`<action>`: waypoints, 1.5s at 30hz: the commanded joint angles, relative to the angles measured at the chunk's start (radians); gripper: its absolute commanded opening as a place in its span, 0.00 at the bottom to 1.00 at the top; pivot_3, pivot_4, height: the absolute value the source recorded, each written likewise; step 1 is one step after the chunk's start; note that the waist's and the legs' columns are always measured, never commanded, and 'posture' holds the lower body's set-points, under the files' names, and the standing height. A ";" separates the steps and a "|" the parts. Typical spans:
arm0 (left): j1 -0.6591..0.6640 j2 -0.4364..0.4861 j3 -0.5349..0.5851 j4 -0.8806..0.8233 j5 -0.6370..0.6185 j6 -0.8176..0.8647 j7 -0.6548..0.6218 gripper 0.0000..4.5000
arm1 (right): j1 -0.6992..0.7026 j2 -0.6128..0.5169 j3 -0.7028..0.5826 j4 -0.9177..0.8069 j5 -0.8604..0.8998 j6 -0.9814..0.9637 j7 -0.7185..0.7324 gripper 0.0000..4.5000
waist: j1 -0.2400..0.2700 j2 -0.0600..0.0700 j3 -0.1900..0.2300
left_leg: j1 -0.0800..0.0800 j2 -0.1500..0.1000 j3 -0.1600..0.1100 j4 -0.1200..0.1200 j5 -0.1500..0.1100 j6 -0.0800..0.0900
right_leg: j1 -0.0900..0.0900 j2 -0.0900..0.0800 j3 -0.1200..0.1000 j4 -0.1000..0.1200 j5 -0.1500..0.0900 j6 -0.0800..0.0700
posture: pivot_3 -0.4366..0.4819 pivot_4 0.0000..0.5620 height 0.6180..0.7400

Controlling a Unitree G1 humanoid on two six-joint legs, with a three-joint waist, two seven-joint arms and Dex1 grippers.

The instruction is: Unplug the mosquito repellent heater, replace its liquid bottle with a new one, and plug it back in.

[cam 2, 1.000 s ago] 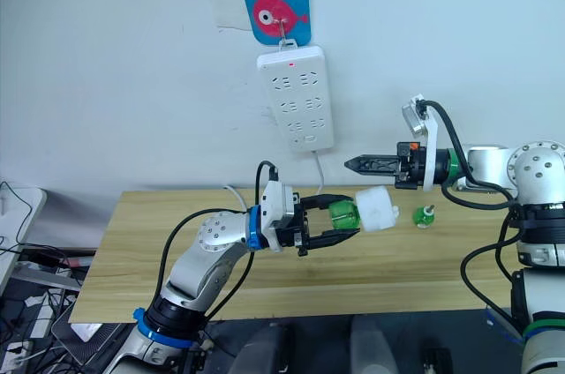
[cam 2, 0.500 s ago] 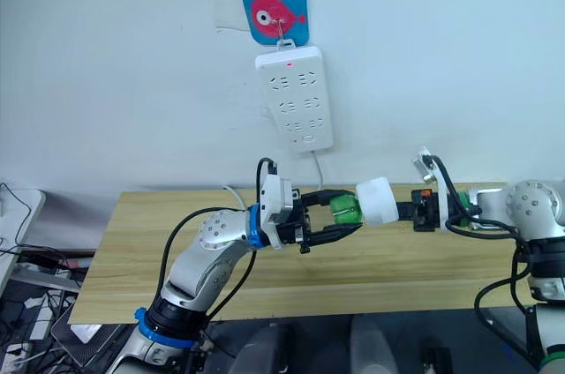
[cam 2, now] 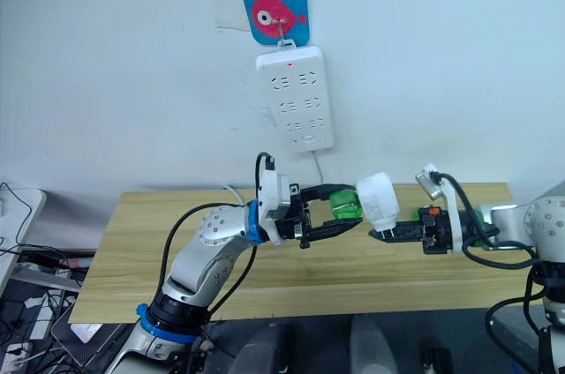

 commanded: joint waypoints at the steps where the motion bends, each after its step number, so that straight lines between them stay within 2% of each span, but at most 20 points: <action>1: -0.012 0.014 0.026 -0.015 0.012 -0.050 -0.009 0.50 | 0.000 -0.075 -0.007 0.044 -0.091 -0.089 0.086 0.01 | 0.001 0.000 0.000 | 0.000 0.000 0.000 0.000 0.000 0.000 | 0.000 0.000 0.000 0.000 0.000 0.000 | 0.33 0.43 1.00; 4: -0.007 0.041 0.046 -0.001 0.012 -0.063 -0.020 0.50 | 0.012 -0.132 0.003 0.071 -0.142 -0.131 0.159 0.01 | 0.001 0.000 0.000 | 0.000 0.000 0.000 0.000 0.000 0.000 | 0.000 0.000 0.000 0.000 0.000 0.000 | 0.33 0.43 1.00; 7: 0.004 0.063 0.059 0.008 -0.002 -0.050 -0.027 0.50 | 0.017 -0.134 0.000 0.072 -0.182 -0.182 0.185 0.19 | -0.002 0.000 0.000 | 0.000 0.001 0.000 0.000 0.000 0.000 | 0.000 0.000 -0.001 0.000 0.000 0.000 | 0.33 0.43 1.00; 12: 0.018 0.081 0.096 -0.037 -0.142 0.186 -0.014 0.50 | 0.032 -0.128 0.042 0.028 -0.367 -0.459 0.247 0.59 | -0.006 0.000 0.000 | 0.000 0.001 0.000 0.000 0.000 0.000 | 0.000 0.001 0.000 0.000 0.000 0.000 | 0.33 0.42 1.00; 15: 0.017 0.131 0.152 -0.046 -0.341 0.478 -0.024 0.50 | 0.095 -0.143 0.094 -0.025 -0.572 -0.846 0.360 0.82 | -0.010 0.000 0.000 | 0.000 0.001 -0.001 0.000 0.000 0.000 | 0.000 0.001 -0.001 0.000 0.000 0.001 | 0.33 0.41 1.00; 17: 0.004 0.179 0.202 -0.044 -0.523 0.708 -0.037 0.50 | 0.133 -0.098 0.097 -0.005 -0.708 -1.214 0.419 0.98 | -0.016 0.000 0.000 | 0.000 0.001 -0.001 -0.001 0.000 0.000 | 0.000 0.001 -0.001 0.000 -0.001 0.001 | 0.33 0.41 1.00; 19: -0.005 0.207 0.242 -0.031 -0.649 0.864 -0.033 0.50 | 0.152 -0.057 0.102 0.063 -0.799 -1.519 0.476 0.99 | -0.024 0.000 0.000 | 0.001 0.001 -0.001 0.000 0.000 0.000 | 0.000 0.001 -0.002 0.001 -0.002 0.003 | 0.34 0.41 1.00; 20: -0.008 0.212 0.257 -0.025 -0.684 0.910 -0.022 0.50 | 0.154 -0.042 0.102 0.094 -0.822 -1.617 0.496 0.99 | -0.025 0.000 0.000 | 0.001 0.001 -0.001 0.000 0.000 0.000 | 0.000 0.001 -0.001 0.002 -0.001 0.002 | 0.34 0.41 1.00; 22: -0.008 0.240 0.277 0.006 -0.756 1.026 -0.027 0.50 | 0.135 0.032 0.100 0.183 -0.867 -1.954 0.528 0.99 | -0.026 0.000 0.000 | 0.002 0.001 -0.001 0.000 0.000 0.000 | 0.001 0.001 -0.001 0.002 -0.001 0.002 | 0.33 0.40 1.00; 24: -0.012 0.246 0.288 0.030 -0.787 1.086 -0.018 0.50 | 0.120 0.091 0.110 0.231 -0.864 -2.158 0.558 0.99 | -0.028 0.000 0.000 | 0.003 0.001 -0.001 0.000 0.000 -0.001 | 0.001 0.001 0.000 0.002 -0.001 0.002 | 0.33 0.40 1.00; 26: -0.020 0.246 0.294 0.040 -0.808 1.124 -0.013 0.50 | 0.103 0.128 0.131 0.251 -0.840 -2.266 0.585 0.99 | -0.028 0.000 0.000 | 0.003 0.001 -0.001 0.000 0.001 -0.001 | 0.000 0.001 0.000 0.003 -0.001 0.002 | 0.34 0.40 1.00; 31: -0.044 0.235 0.303 0.049 -0.819 1.164 0.000 0.50 | 0.040 0.206 0.186 0.233 -0.792 -2.388 0.575 0.99 | -0.027 0.000 0.000 | 0.003 0.001 -0.002 0.000 0.004 -0.007 | 0.000 0.001 0.000 0.003 -0.001 0.001 | 0.34 0.40 1.00; 39: -0.049 0.208 0.313 0.042 -0.823 1.190 0.020 0.50 | 0.012 0.249 0.263 0.172 -0.777 -2.434 0.549 0.99 | -0.025 0.000 0.000 | 0.003 0.001 -0.003 0.000 0.004 -0.008 | 0.000 0.000 0.000 0.003 -0.001 0.001 | 0.34 0.41 1.00; 45: -0.055 0.199 0.314 0.037 -0.818 1.195 0.014 0.50 | -0.040 0.281 0.309 0.198 -0.845 -2.464 0.509 0.99 | -0.028 0.000 0.000 | 0.004 0.001 -0.003 0.000 0.005 -0.009 | 0.000 0.001 0.000 0.004 -0.001 0.001 | 0.34 0.42 1.00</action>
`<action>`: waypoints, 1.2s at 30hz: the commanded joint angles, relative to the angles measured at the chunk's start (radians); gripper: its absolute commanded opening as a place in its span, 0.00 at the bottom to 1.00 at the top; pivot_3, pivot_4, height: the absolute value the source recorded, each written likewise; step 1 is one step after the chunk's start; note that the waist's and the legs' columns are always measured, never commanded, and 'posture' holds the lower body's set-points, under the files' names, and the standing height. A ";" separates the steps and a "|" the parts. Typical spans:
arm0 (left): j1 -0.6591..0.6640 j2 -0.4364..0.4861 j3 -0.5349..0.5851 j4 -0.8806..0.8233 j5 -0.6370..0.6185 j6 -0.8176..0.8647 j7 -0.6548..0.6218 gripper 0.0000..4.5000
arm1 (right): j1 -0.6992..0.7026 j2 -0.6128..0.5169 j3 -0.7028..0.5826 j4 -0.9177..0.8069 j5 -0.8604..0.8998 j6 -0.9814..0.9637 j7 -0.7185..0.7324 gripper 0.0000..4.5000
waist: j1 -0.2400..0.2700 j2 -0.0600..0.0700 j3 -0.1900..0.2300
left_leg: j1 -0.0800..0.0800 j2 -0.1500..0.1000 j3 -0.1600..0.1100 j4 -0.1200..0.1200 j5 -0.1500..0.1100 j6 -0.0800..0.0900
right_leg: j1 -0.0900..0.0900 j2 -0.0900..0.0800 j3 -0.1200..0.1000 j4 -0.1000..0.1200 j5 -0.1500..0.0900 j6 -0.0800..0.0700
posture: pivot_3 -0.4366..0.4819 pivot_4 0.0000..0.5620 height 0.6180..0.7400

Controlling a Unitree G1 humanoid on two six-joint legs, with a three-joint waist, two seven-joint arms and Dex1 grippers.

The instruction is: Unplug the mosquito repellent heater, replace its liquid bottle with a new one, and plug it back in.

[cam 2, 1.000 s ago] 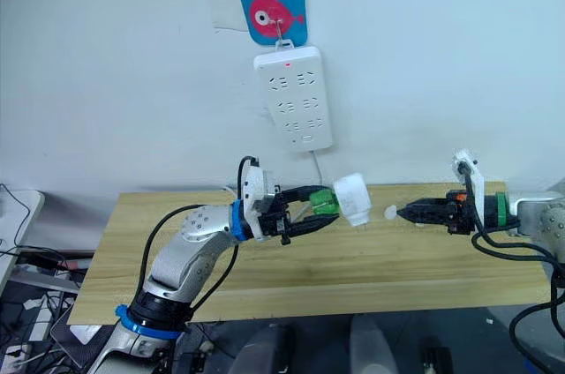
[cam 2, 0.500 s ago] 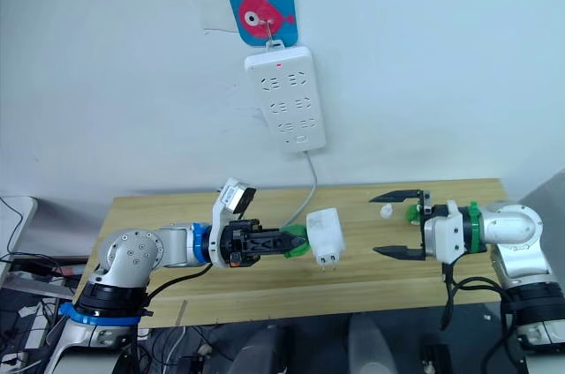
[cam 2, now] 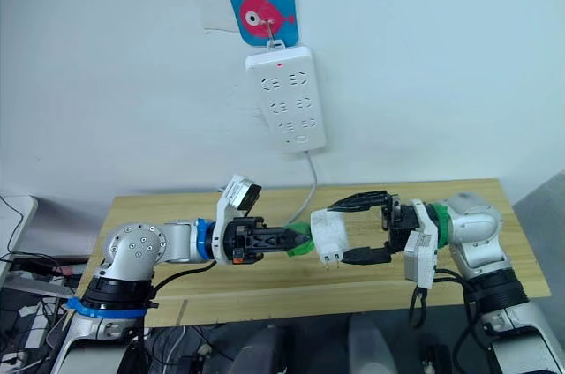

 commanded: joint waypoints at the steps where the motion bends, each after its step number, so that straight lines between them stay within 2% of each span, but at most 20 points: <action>1: -0.010 -0.007 0.020 -0.034 -0.034 0.005 -0.009 0.50 | -0.031 0.004 0.011 0.003 -0.020 -0.029 -0.033 0.95 | 0.001 0.000 0.000 | 0.000 0.000 0.000 0.000 0.000 0.000 | 0.000 0.000 0.000 0.000 0.000 0.000 | 0.34 0.42 1.00; 6: 0.000 -0.007 0.024 -0.046 -0.046 0.019 -0.008 0.50 | -0.051 -0.008 0.016 0.035 -0.040 -0.050 -0.050 0.67 | 0.001 0.000 0.000 | 0.000 -0.001 0.000 0.000 0.000 0.000 | 0.000 -0.001 0.000 0.000 0.000 0.000 | 0.34 0.42 1.00; 10: 0.005 -0.006 0.025 -0.050 -0.055 0.035 -0.019 0.50 | -0.070 -0.010 0.024 0.046 -0.058 -0.067 -0.071 0.67 | 0.001 0.000 0.000 | 0.000 -0.001 0.000 0.000 0.000 0.000 | 0.000 0.000 0.000 0.000 0.000 0.000 | 0.34 0.42 1.00; 12: 0.005 -0.005 0.022 -0.053 -0.043 0.025 -0.023 0.67 | -0.076 -0.012 0.026 0.052 -0.062 -0.066 -0.082 0.67 | 0.001 0.000 0.000 | 0.000 -0.001 0.000 0.000 0.000 0.000 | 0.000 0.000 0.000 0.000 0.000 0.000 | 0.34 0.42 1.00; 17: -0.016 0.038 0.035 -0.027 0.028 -0.051 -0.054 0.99 | -0.056 -0.062 0.016 0.065 -0.070 -0.023 -0.110 0.67 | 0.001 0.000 0.000 | 0.000 -0.001 0.000 0.000 0.000 0.000 | 0.000 -0.001 0.000 0.000 0.000 0.000 | 0.34 0.42 1.00; 20: -0.032 0.106 0.015 -0.064 0.121 -0.164 -0.111 1.00 | -0.015 -0.112 0.015 0.057 -0.071 0.090 -0.121 0.67 | 0.001 0.000 0.000 | 0.000 -0.001 0.000 0.000 0.000 0.000 | 0.000 0.000 0.000 0.000 0.000 0.000 | 0.33 0.43 1.00; 23: 0.008 0.218 -0.103 -0.180 0.382 -0.472 -0.214 1.00 | 0.051 -0.177 0.009 -0.019 -0.026 0.413 -0.158 0.67 | 0.002 0.000 0.000 | -0.001 -0.001 0.000 0.000 0.000 0.000 | 0.000 -0.001 0.000 -0.001 0.000 0.000 | 0.33 0.43 1.00; 25: 0.041 0.236 -0.161 -0.212 0.553 -0.692 -0.205 1.00 | 0.092 -0.224 -0.002 -0.115 0.019 0.703 -0.210 0.67 | 0.004 0.001 0.000 | -0.001 -0.001 0.001 -0.002 0.000 0.000 | 0.000 -0.002 0.001 -0.002 0.000 -0.001 | 0.33 0.43 1.00; 28: 0.090 0.204 -0.231 -0.215 0.791 -1.028 -0.145 1.00 | 0.124 -0.267 -0.035 -0.280 0.176 1.204 -0.348 0.67 | 0.004 0.001 0.000 | -0.001 -0.002 0.003 -0.002 -0.001 0.001 | 0.000 -0.009 0.001 -0.003 0.001 -0.002 | 0.33 0.44 1.00; 31: 0.087 0.142 -0.275 -0.183 0.974 -1.245 -0.038 1.00 | 0.098 -0.262 -0.091 -0.381 0.372 1.656 -0.508 0.67 | 0.008 0.000 0.000 | -0.003 -0.002 0.001 -0.002 -0.003 0.005 | 0.000 -0.011 0.001 -0.004 0.002 -0.004 | 0.33 0.44 1.00; 34: 0.054 0.078 -0.322 -0.115 1.173 -1.421 0.102 1.00 | 0.031 -0.184 -0.191 -0.389 0.566 2.007 -0.707 0.67 | 0.011 0.000 0.000 | -0.003 -0.003 0.000 -0.002 -0.003 0.005 | 0.000 -0.012 0.000 -0.005 0.002 -0.004 | 0.33 0.44 1.00; 36: 0.033 0.048 -0.356 -0.077 1.296 -1.502 0.182 1.00 | -0.004 -0.142 -0.242 -0.378 0.637 2.159 -0.791 0.67 | 0.013 0.000 0.000 | -0.003 -0.003 0.001 -0.002 -0.003 0.005 | 0.000 -0.012 -0.001 -0.005 0.002 -0.004 | 0.33 0.45 1.00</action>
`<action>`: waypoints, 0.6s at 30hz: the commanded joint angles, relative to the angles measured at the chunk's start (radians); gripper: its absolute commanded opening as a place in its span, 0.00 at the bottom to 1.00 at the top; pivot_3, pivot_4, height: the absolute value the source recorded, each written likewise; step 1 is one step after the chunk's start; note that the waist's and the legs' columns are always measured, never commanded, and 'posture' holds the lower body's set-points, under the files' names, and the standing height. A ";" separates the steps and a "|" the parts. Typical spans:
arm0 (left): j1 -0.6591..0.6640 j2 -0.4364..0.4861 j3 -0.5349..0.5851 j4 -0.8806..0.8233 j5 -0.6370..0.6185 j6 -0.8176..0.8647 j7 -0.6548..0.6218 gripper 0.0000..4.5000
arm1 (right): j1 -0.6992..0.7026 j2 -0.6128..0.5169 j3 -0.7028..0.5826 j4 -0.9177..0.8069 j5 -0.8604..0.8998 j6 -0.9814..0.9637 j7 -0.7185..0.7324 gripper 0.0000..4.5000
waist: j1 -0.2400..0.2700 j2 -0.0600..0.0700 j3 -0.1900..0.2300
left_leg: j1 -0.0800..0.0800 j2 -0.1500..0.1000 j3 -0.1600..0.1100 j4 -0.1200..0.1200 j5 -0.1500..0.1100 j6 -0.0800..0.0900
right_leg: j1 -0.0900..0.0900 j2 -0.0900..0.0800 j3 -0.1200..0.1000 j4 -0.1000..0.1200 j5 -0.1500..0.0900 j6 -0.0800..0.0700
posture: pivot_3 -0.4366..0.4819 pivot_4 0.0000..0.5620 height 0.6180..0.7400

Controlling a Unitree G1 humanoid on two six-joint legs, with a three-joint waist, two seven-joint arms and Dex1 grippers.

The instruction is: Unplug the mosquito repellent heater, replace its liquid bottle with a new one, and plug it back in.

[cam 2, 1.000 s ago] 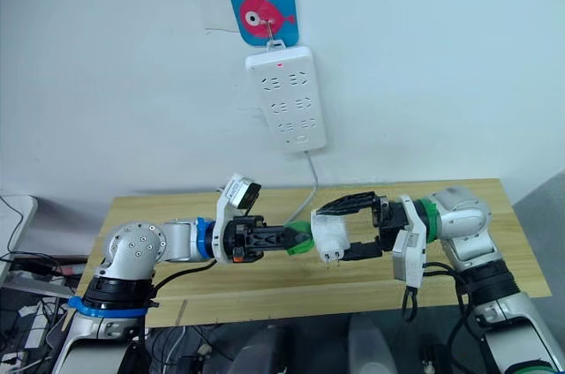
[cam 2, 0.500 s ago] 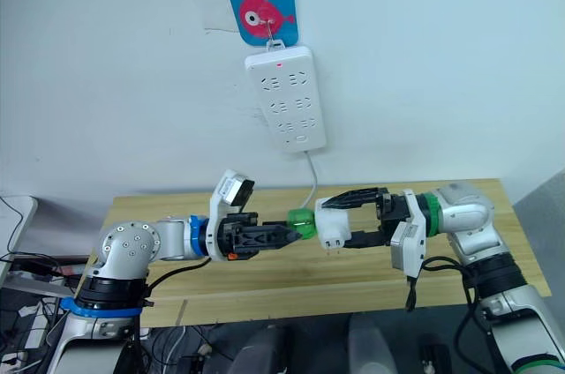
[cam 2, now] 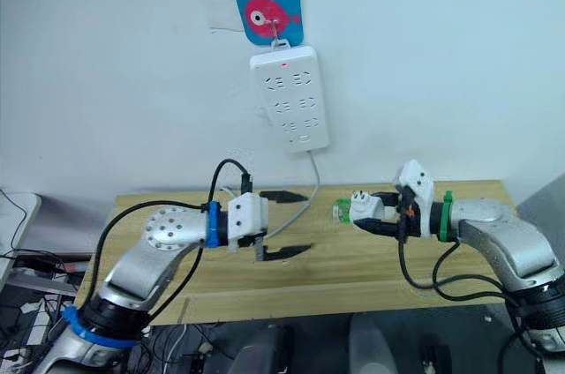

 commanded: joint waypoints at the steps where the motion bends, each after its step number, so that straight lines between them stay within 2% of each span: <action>1: -0.029 -0.037 -0.051 0.046 0.203 -0.167 0.140 1.00 | -0.056 0.051 -0.116 -0.024 0.159 0.274 -0.153 0.67 | 0.001 0.000 0.000 | -0.001 0.000 0.000 0.000 0.000 0.000 | 0.000 0.000 -0.001 0.000 0.000 0.000 | 0.33 0.45 1.00; 6: -0.033 -0.076 -0.123 0.069 0.351 -0.218 0.197 1.00 | -0.136 0.203 -0.277 0.040 0.238 0.504 -0.379 0.67 | -0.001 0.000 0.000 | -0.001 0.000 0.003 0.000 -0.001 0.003 | -0.001 0.000 -0.001 0.000 0.000 0.000 | 0.33 0.45 1.00; 12: -0.060 -0.129 -0.142 0.116 0.445 -0.180 0.245 1.00 | -0.163 0.302 -0.358 -0.005 0.268 0.641 -0.466 0.67 | -0.007 0.000 0.000 | -0.001 0.000 0.002 0.001 -0.001 0.004 | -0.001 0.002 -0.001 0.003 0.000 0.001 | 0.32 0.44 1.00; 18: -0.092 -0.147 -0.138 0.152 0.461 -0.163 0.248 1.00 | -0.166 0.326 -0.371 -0.016 0.293 0.660 -0.508 0.67 | -0.009 0.000 0.000 | 0.000 0.000 0.002 0.001 0.000 0.004 | -0.001 0.006 -0.001 0.004 0.000 0.001 | 0.32 0.44 1.00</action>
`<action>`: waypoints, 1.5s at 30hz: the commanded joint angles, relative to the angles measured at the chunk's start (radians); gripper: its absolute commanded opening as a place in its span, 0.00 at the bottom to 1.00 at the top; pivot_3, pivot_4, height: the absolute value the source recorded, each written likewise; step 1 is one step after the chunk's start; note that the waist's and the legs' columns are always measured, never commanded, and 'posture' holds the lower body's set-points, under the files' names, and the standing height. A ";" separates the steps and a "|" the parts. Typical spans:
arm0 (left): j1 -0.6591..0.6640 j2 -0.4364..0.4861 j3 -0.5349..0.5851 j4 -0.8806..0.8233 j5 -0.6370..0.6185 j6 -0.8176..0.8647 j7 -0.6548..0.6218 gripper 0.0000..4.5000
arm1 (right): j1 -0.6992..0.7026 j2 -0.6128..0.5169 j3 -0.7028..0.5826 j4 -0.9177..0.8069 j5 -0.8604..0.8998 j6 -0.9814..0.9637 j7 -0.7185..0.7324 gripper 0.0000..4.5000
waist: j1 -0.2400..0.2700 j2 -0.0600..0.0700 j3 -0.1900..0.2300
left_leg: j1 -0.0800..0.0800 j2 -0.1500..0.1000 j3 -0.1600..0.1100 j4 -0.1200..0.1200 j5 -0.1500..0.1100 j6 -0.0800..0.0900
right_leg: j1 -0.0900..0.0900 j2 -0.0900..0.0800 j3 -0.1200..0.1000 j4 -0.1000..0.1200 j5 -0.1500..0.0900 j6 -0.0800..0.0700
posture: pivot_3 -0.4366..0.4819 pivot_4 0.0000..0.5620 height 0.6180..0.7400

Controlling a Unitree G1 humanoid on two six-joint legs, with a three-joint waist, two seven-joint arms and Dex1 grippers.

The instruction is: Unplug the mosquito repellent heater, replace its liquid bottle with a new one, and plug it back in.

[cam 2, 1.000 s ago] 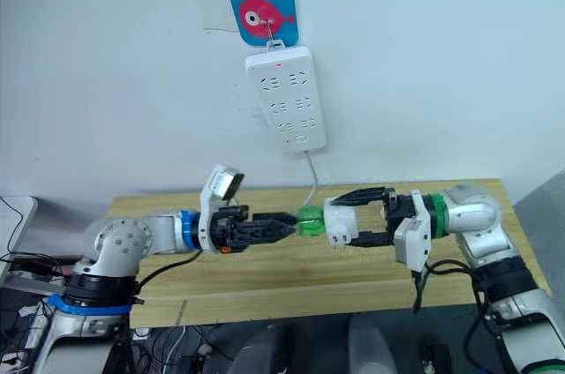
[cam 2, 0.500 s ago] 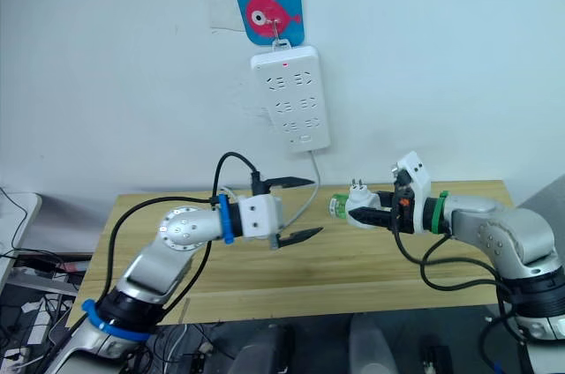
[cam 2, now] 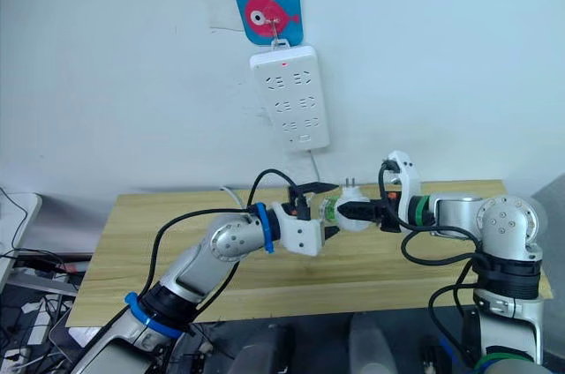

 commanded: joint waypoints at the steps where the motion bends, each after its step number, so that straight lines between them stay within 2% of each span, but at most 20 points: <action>1: -0.018 -0.008 0.005 -0.001 0.006 0.006 0.005 1.00 | -0.024 0.008 -0.029 -0.036 0.038 0.008 -0.020 0.67 | 0.000 0.000 0.000 | 0.000 0.000 0.000 0.000 0.000 0.000 | 0.000 0.000 0.000 0.000 0.000 0.000 | 0.32 0.44 1.00; 4: -0.022 -0.012 -0.004 -0.002 0.015 0.029 -0.012 0.86 | -0.029 0.015 -0.032 -0.035 0.035 0.008 -0.037 0.67 | 0.000 0.000 0.000 | 0.000 0.000 0.000 0.000 0.000 0.000 | 0.000 0.000 0.000 0.000 0.000 0.000 | 0.32 0.43 1.00; 10: -0.015 -0.010 -0.010 -0.011 0.027 0.069 -0.030 0.44 | -0.035 0.029 -0.046 -0.030 0.044 0.008 -0.068 0.67 | -0.001 0.000 0.000 | 0.000 0.001 0.000 0.000 0.000 0.000 | 0.000 0.001 0.000 0.000 0.000 0.000 | 0.32 0.43 1.00; 11: -0.013 -0.009 -0.013 -0.011 0.029 0.075 -0.032 0.41 | -0.037 0.033 -0.048 -0.030 0.049 0.008 -0.074 0.67 | -0.001 0.000 0.000 | 0.000 0.001 0.000 0.000 0.000 0.000 | 0.000 0.001 0.000 0.000 0.000 0.000 | 0.32 0.43 1.00; 15: -0.009 -0.012 -0.010 -0.007 0.022 0.072 -0.021 0.40 | -0.039 0.045 -0.050 -0.037 0.063 0.008 -0.084 0.67 | -0.001 0.000 0.000 | 0.000 0.001 0.000 0.000 0.000 0.000 | 0.000 0.001 0.000 0.000 0.000 0.000 | 0.32 0.42 1.00; 19: -0.005 -0.019 0.006 0.006 0.000 0.050 0.001 0.38 | -0.028 0.047 -0.060 -0.056 0.086 0.008 -0.078 0.98 | -0.001 0.000 0.000 | 0.000 0.001 0.000 0.000 0.000 0.000 | 0.000 0.001 0.000 0.000 0.000 0.000 | 0.32 0.41 1.00; 20: -0.003 -0.019 0.010 0.009 -0.006 0.044 0.005 0.38 | -0.024 0.047 -0.064 -0.066 0.086 0.008 -0.076 0.99 | -0.001 0.000 0.000 | 0.000 0.001 0.000 0.000 0.000 0.000 | 0.000 0.001 0.000 0.000 0.000 0.000 | 0.32 0.40 1.00; 26: 0.034 -0.060 0.075 0.044 -0.124 0.037 0.051 0.38 | 0.021 -0.006 -0.103 -0.161 0.077 -0.034 -0.046 0.99 | 0.000 0.001 0.000 | 0.000 0.001 0.000 0.000 0.000 0.000 | 0.000 0.001 0.000 0.000 0.000 0.000 | 0.31 0.39 1.00; 30: 0.055 -0.078 0.092 0.069 -0.183 0.011 0.047 0.38 | 0.090 0.022 -0.165 -0.203 0.116 -0.046 -0.077 0.99 | -0.002 0.001 -0.001 | 0.000 0.001 0.000 0.000 0.000 0.000 | 0.000 0.001 0.000 0.000 0.000 0.000 | 0.28 0.39 1.00; 37: 0.057 -0.085 0.088 0.096 -0.211 0.000 0.016 0.38 | 0.182 0.028 -0.120 -0.234 0.065 -0.120 -0.091 0.99 | -0.006 0.001 -0.001 | 0.000 0.001 0.001 0.000 0.000 0.000 | 0.000 0.001 0.002 0.000 0.000 0.000 | 0.27 0.38 1.00; 45: 0.136 -0.064 0.162 0.081 -0.287 0.145 0.001 0.38 | 0.218 0.000 -0.086 -0.227 -0.002 -0.197 -0.086 0.99 | -0.008 0.001 -0.001 | 0.001 0.001 0.001 0.000 0.000 0.000 | 0.000 0.002 0.001 0.000 0.000 0.000 | 0.28 0.39 1.00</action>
